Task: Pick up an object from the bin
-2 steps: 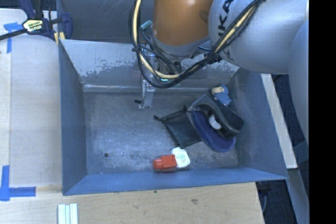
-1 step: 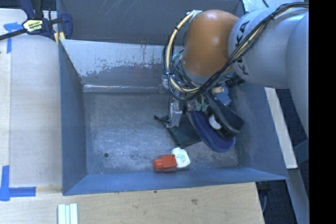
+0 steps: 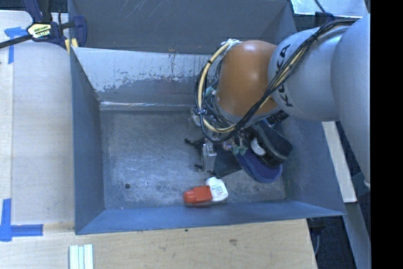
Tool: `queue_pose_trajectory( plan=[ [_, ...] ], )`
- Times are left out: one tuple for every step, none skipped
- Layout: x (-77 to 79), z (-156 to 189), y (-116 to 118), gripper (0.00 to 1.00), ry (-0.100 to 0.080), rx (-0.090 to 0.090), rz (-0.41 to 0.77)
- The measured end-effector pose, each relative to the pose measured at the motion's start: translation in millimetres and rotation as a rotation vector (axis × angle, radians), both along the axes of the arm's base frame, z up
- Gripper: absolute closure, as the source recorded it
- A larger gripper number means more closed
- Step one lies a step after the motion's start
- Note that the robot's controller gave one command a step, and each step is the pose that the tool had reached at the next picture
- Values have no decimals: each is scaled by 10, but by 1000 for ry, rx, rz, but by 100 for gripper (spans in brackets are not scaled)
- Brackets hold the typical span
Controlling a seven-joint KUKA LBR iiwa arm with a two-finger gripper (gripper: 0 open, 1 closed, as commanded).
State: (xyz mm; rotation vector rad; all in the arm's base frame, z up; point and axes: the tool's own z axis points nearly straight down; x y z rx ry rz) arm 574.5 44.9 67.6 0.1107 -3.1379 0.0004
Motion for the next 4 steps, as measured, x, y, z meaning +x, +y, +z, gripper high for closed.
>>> queue_pose_trajectory(
  plan=[
    [27,37,5,100,-7,1,-1],
    [-129,1519,252,100,-14,2,36],
    [23,919,341,100,-1,0,-124],
    [-565,778,220,100,0,1,244]
  ],
)
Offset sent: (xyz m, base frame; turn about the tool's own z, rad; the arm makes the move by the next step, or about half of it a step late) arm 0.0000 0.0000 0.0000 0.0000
